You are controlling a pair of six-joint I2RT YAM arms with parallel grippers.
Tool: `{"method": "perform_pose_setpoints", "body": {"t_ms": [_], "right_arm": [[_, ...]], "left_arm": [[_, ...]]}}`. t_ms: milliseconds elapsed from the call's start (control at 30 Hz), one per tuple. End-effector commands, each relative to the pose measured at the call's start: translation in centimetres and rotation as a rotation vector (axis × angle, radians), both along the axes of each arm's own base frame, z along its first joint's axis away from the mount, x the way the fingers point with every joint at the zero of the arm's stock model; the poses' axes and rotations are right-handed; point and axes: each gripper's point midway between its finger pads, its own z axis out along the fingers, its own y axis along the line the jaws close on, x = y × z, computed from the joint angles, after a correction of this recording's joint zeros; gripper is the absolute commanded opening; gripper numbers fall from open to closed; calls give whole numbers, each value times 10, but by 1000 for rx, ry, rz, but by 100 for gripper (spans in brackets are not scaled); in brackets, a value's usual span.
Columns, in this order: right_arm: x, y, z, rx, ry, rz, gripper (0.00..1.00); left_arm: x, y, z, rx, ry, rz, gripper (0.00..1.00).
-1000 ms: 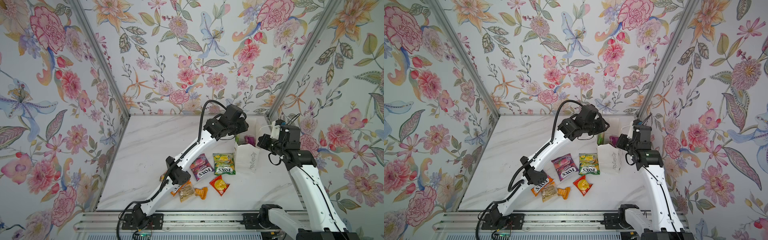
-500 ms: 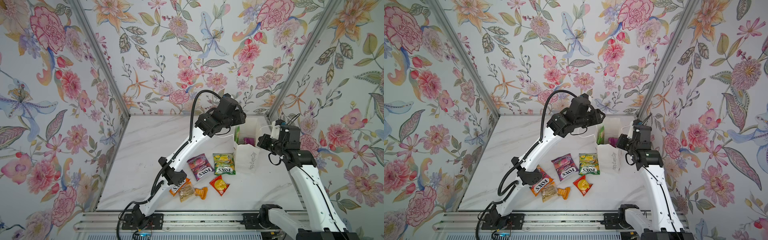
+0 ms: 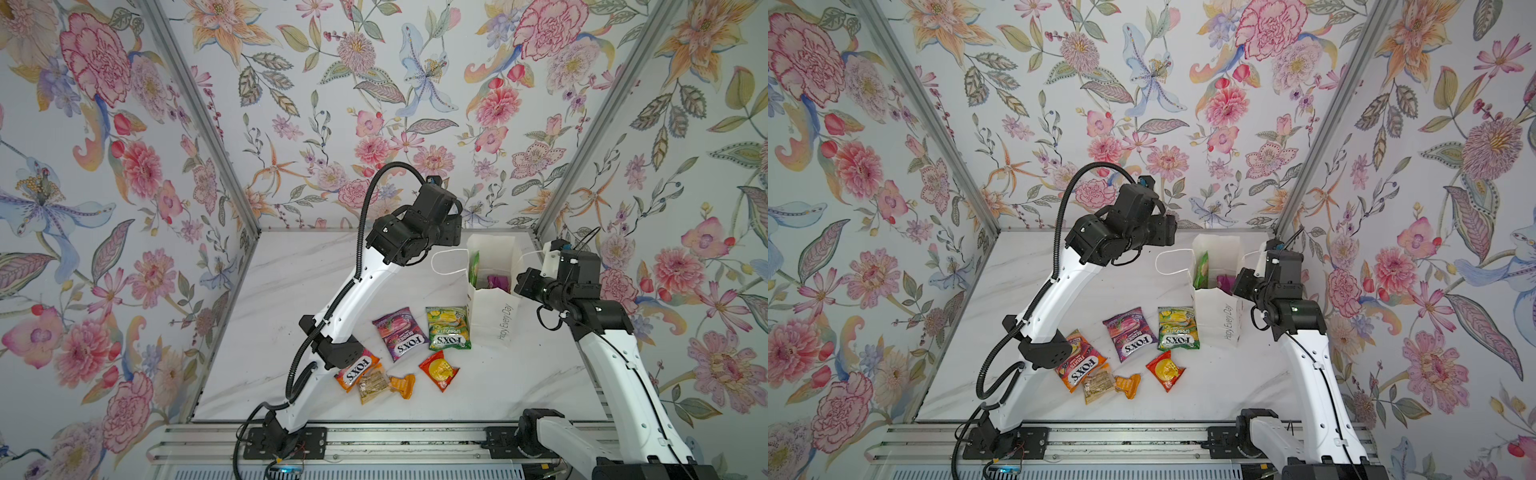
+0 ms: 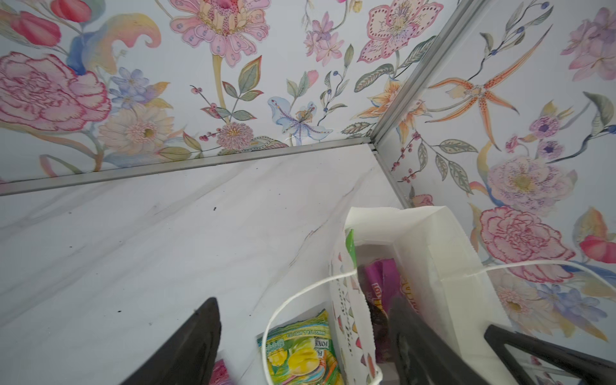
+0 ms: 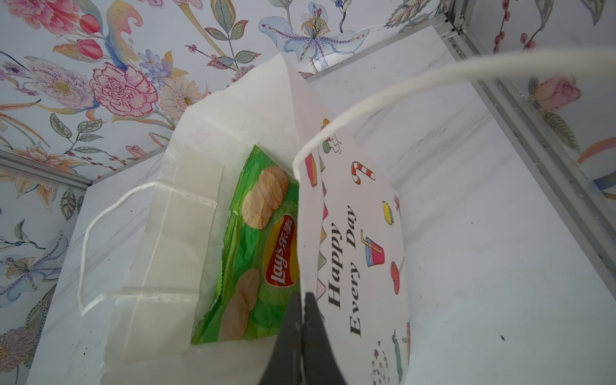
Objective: Place the snacks into the paper bag
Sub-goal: Move the snack to the middle-left of the table.
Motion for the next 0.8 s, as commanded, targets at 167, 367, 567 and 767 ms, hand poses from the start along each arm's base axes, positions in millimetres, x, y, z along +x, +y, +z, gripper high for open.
{"method": "perform_pose_setpoints", "body": {"t_ms": [167, 367, 567, 767], "right_arm": [[0, 3, 6, -6, -26, 25, 0], [2, 3, 7, -8, -25, 28, 0], [4, 3, 7, -3, -22, 23, 0], [1, 1, 9, -15, -22, 17, 0]], "left_arm": [[0, 69, 10, 306, -78, 87, 83], [-10, 103, 13, 412, -74, 169, 91], [-19, 125, 13, 498, -75, 207, 95], [-38, 153, 1, 496, -136, 181, 99]]}}
